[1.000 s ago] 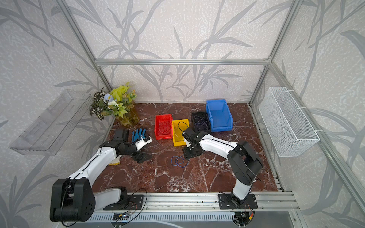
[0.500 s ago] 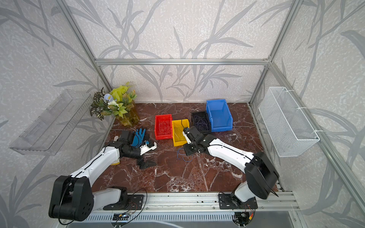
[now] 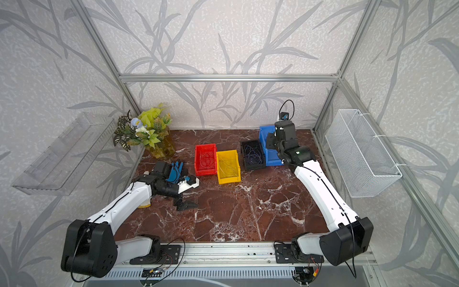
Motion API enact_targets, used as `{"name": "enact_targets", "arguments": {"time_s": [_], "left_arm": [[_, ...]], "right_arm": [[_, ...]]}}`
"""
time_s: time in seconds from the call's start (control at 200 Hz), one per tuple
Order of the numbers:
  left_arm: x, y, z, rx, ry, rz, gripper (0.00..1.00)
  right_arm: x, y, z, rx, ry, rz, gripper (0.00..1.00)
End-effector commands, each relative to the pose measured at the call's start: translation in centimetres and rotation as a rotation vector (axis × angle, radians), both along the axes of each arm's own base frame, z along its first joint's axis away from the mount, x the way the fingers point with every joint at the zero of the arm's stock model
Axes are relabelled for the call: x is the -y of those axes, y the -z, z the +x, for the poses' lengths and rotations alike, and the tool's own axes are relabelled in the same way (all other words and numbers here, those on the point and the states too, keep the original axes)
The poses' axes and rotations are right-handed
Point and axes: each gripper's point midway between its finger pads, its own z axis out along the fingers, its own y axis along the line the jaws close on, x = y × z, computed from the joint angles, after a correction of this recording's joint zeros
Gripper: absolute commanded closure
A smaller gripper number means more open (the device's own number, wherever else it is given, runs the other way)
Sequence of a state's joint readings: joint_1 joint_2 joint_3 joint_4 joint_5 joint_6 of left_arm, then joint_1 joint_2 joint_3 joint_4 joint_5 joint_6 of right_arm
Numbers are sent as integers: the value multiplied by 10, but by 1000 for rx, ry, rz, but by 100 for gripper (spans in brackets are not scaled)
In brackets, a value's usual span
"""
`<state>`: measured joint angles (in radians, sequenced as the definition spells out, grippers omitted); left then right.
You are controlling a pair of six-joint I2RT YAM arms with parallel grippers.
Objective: Untangle and sort cables by color
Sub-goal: Place the cable in the bin, then reset both arms
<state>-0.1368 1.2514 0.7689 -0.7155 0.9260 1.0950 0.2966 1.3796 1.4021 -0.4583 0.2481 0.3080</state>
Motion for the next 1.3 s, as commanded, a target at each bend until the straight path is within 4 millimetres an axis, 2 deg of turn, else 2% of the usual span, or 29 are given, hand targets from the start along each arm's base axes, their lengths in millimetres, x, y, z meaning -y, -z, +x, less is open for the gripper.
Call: {"name": "enact_targets", "arguments": {"time_s": [0.0,0.135,0.24,0.255,0.28,0.32,0.42,0.485,0.555,0.645,0.735,0.785,0.81,0.83,0.87,0.88,0.895,0.905,0.955,1.055,1.11,1.205,1.265,1.295], "left_arm": [[1,5,-3,-19,-8,-8,0],[-8,16,7,-35,-99,54,0],[-17,25,22,-32,-201,105,0],[-19,25,24,-27,-213,112,0],[-21,27,27,-22,-230,120,0],[-24,30,29,-15,-253,131,0],[-31,32,36,2,-311,145,0],[-36,33,39,17,-339,152,0],[-40,34,41,27,-360,158,0],[-45,32,44,31,-392,154,0],[-48,31,48,32,-426,146,0],[-53,30,57,39,-485,140,0],[-57,29,62,49,-516,141,0],[-60,28,67,59,-542,143,0],[-70,26,77,83,-617,146,0],[-72,26,80,85,-638,147,0],[-76,25,84,96,-669,147,0],[-79,25,87,99,-697,147,0],[-93,26,98,113,-814,156,0],[-94,32,100,144,-830,140,0],[-90,30,101,171,-821,104,0],[-92,17,111,264,-872,29,0],[-97,11,118,335,-925,-25,0],[-99,8,121,363,-953,-55,0]], "right_arm": [[24,29,28,-45,62,-36,100],[31,62,65,-57,60,-17,100],[25,89,89,-69,30,-24,100],[24,88,91,-61,25,-24,100],[23,107,98,-90,22,-31,100],[22,119,104,-97,24,-38,100],[23,147,120,-118,16,-63,91],[25,160,127,-138,6,-71,78],[28,160,131,-141,4,-67,69],[27,139,128,-105,-12,-53,57],[23,117,115,-78,-31,-29,47],[20,102,103,-54,-52,-5,43],[17,101,96,-51,-72,7,40],[15,90,88,-25,-91,19,37],[9,85,74,0,-128,43,24],[8,85,71,4,-137,50,19],[6,84,65,12,-150,59,3],[4,80,62,26,-160,66,0],[0,83,42,50,-192,91,1],[1,93,2,96,-219,108,1],[8,103,-21,111,-198,105,1],[23,138,-58,135,-152,68,1],[33,156,-74,190,-121,35,1],[41,155,-78,215,-83,35,1]]}}
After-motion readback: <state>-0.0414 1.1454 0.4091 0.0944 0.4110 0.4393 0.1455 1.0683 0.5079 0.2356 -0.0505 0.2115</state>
